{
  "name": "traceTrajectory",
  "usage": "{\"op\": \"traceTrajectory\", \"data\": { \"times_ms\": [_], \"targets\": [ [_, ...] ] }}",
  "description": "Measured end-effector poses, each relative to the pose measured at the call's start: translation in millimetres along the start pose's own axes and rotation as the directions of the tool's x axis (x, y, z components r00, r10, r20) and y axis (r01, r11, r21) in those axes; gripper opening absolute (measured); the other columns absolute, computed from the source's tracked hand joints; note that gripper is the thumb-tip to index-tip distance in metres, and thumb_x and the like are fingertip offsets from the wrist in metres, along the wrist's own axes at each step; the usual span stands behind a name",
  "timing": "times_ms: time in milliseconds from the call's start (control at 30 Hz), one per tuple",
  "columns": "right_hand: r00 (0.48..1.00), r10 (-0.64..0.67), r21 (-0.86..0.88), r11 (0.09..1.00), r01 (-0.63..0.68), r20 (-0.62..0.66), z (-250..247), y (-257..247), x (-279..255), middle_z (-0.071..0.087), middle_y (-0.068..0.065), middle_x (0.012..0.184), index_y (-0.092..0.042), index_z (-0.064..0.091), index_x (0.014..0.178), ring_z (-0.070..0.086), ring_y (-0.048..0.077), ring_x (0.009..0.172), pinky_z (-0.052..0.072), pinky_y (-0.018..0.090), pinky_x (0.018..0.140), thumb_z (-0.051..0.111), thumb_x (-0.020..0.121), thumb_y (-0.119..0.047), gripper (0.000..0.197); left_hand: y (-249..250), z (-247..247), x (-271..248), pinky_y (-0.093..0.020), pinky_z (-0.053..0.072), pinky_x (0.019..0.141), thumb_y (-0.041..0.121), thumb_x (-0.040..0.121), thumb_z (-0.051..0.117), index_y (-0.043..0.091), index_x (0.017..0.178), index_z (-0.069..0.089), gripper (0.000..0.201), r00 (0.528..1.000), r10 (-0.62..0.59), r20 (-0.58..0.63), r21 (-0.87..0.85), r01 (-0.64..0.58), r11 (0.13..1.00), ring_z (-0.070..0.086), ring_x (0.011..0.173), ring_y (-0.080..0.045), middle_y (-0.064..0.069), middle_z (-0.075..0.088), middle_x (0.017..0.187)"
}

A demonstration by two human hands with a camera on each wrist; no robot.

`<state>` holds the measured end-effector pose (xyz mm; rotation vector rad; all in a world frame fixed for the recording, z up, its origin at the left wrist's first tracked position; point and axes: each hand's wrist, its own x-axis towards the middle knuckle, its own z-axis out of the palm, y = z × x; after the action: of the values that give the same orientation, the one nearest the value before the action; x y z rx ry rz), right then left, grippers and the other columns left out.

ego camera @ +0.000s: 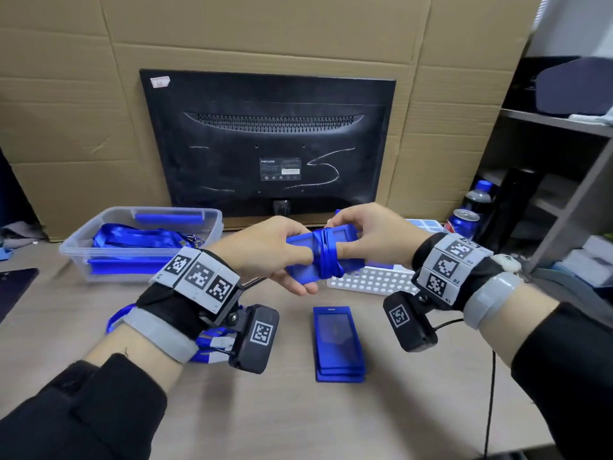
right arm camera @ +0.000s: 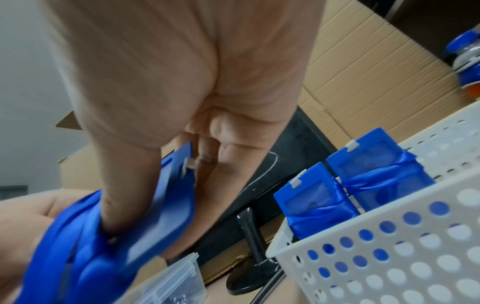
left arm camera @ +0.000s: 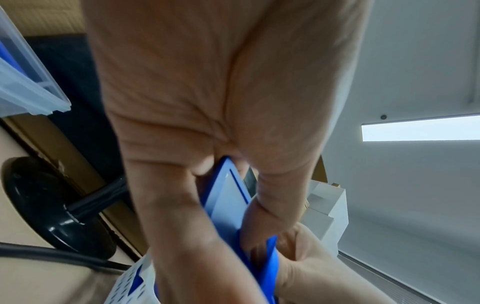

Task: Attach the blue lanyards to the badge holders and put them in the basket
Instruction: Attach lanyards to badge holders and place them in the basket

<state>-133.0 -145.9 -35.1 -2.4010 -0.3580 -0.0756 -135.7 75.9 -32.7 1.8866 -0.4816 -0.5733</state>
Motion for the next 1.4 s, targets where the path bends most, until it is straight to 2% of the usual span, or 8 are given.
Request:
{"op": "traceTrajectory", "data": {
  "times_ms": [233,367,533,700,933,1067,1267,1400],
  "targets": [
    [0.981,0.194,0.153,0.969,-0.196,0.027,-25.3,22.6,-13.6,0.080,0.010,0.093,-0.010,0.067,0.120,0.079,0.039,0.084,0.065,0.054,0.082,0.080,0.092,-0.020,0.033,9.8,23.5,17.1,-0.032,0.064,0.066,-0.007,0.097,0.047,0.016,0.139,0.029,0.050,0.996,0.046,-0.071,-0.031,-0.048,0.998,0.079,0.086,-0.039,-0.018,0.059,0.122],
    [0.964,0.267,0.180,0.948,-0.264,0.009,-39.2,33.2,-22.1,0.080,0.006,0.087,-0.008,0.066,0.123,0.079,0.035,0.078,0.064,0.053,0.085,0.084,0.089,-0.026,0.043,16.6,32.3,22.4,-0.033,0.063,0.068,-0.010,0.097,0.045,0.017,0.135,0.029,0.049,0.996,0.086,-0.028,-0.035,-0.087,0.996,0.079,0.087,-0.039,-0.019,0.063,0.116],
    [0.973,0.229,0.237,0.948,-0.214,-0.038,-59.7,28.8,-37.3,0.078,0.006,0.081,-0.006,0.075,0.108,0.078,0.023,0.077,0.066,0.042,0.081,0.082,0.089,-0.008,0.021,23.5,44.1,29.1,-0.047,0.064,0.084,-0.012,0.097,0.045,0.017,0.136,0.029,0.050,0.990,0.138,-0.034,-0.048,-0.139,0.989,0.078,0.089,-0.041,-0.017,0.065,0.112],
    [0.960,0.172,0.230,0.966,-0.119,-0.223,-77.8,29.8,-40.7,0.080,0.015,0.091,-0.006,0.077,0.102,0.079,0.033,0.087,0.066,0.045,0.081,0.086,0.085,-0.005,0.019,30.5,55.7,40.6,-0.045,0.066,0.080,-0.010,0.096,0.052,0.021,0.137,0.028,0.056,0.980,0.143,-0.136,-0.145,-0.163,0.976,0.079,0.093,-0.037,-0.021,0.061,0.123],
    [0.847,0.056,-0.134,0.980,-0.148,-0.528,-105.2,33.3,-37.7,0.076,-0.004,0.081,-0.020,0.079,0.091,0.075,0.012,0.074,0.062,0.025,0.069,0.088,0.081,-0.014,0.014,25.6,52.5,56.4,-0.048,0.056,0.103,0.026,0.094,0.072,0.025,0.145,0.027,0.068,0.950,0.082,-0.303,-0.014,-0.091,0.996,0.065,0.115,-0.017,0.001,0.060,0.123],
    [0.858,0.067,-0.289,0.926,-0.244,-0.509,-104.4,45.9,-29.5,0.071,-0.007,0.083,-0.025,0.078,0.088,0.069,0.012,0.079,0.055,0.025,0.071,0.087,0.079,-0.014,0.017,18.7,47.5,60.2,-0.043,0.053,0.106,0.026,0.095,0.071,0.023,0.147,0.027,0.068,0.946,0.032,-0.323,0.023,-0.026,0.999,0.060,0.098,-0.006,0.004,0.056,0.116],
    [0.901,0.133,-0.405,0.859,-0.313,-0.413,-88.6,68.2,-16.3,0.071,-0.005,0.084,-0.024,0.082,0.093,0.069,0.019,0.082,0.057,0.032,0.075,0.085,0.079,-0.013,0.019,8.1,40.3,70.7,-0.035,0.052,0.097,0.034,0.096,0.070,0.022,0.147,0.027,0.068,0.943,-0.038,-0.332,0.014,0.045,0.999,0.058,0.101,-0.006,-0.001,0.058,0.127],
    [0.933,0.187,-0.476,0.819,-0.321,-0.307,-78.6,78.1,-3.4,0.074,-0.003,0.092,-0.025,0.082,0.095,0.069,0.022,0.087,0.058,0.034,0.080,0.084,0.081,-0.013,0.019,2.2,41.2,80.2,-0.033,0.051,0.088,0.034,0.099,0.067,0.020,0.145,0.029,0.061,0.940,-0.062,-0.336,-0.013,0.061,0.998,0.058,0.090,-0.005,0.005,0.060,0.108]
  ]
}}
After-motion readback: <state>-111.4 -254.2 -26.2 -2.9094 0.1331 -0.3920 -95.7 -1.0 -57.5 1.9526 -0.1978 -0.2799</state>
